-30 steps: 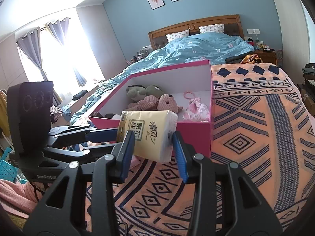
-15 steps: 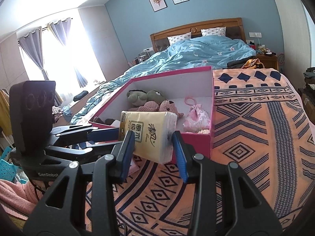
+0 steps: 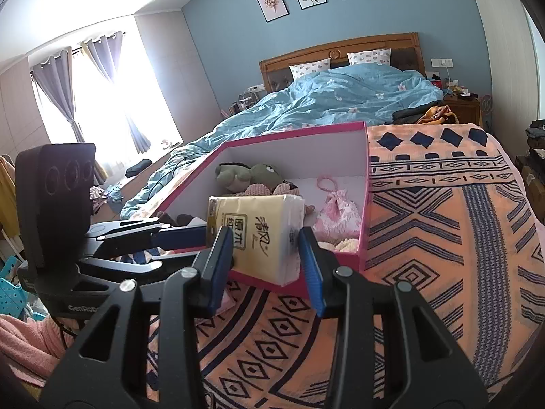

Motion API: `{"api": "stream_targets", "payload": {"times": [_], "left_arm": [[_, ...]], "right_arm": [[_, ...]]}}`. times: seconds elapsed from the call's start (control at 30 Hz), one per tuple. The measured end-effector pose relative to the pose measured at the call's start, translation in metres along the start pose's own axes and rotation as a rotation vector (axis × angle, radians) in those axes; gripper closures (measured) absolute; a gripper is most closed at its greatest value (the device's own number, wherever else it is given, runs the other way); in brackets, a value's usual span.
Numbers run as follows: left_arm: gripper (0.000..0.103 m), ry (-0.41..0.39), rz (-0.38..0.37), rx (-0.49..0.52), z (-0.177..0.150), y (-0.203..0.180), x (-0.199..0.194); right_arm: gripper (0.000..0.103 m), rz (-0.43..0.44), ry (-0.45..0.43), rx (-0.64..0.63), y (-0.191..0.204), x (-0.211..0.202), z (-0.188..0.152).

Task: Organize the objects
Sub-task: 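Lower the yellow tissue pack into the magenta box with both grippers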

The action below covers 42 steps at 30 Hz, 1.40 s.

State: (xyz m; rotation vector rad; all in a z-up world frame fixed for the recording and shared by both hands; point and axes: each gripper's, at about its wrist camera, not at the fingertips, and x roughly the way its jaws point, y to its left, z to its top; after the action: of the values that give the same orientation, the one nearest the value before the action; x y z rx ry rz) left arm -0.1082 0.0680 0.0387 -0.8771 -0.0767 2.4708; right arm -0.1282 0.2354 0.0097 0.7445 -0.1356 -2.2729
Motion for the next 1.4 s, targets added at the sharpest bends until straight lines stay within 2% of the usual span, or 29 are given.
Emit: {"api": "stream_targets", "payload": {"times": [0.73,1.4], "left_arm": [[0.065,0.017,0.012,-0.009,0.014,0.007,0.016],[0.065,0.059,0.035,-0.041,0.018,0.021,0.038]], "right_arm": [[0.060,-0.012,-0.001,0.017,-0.014,0.011,0.012],[0.060,-0.020,0.037,0.036,-0.023,0.033,0.021]]}}
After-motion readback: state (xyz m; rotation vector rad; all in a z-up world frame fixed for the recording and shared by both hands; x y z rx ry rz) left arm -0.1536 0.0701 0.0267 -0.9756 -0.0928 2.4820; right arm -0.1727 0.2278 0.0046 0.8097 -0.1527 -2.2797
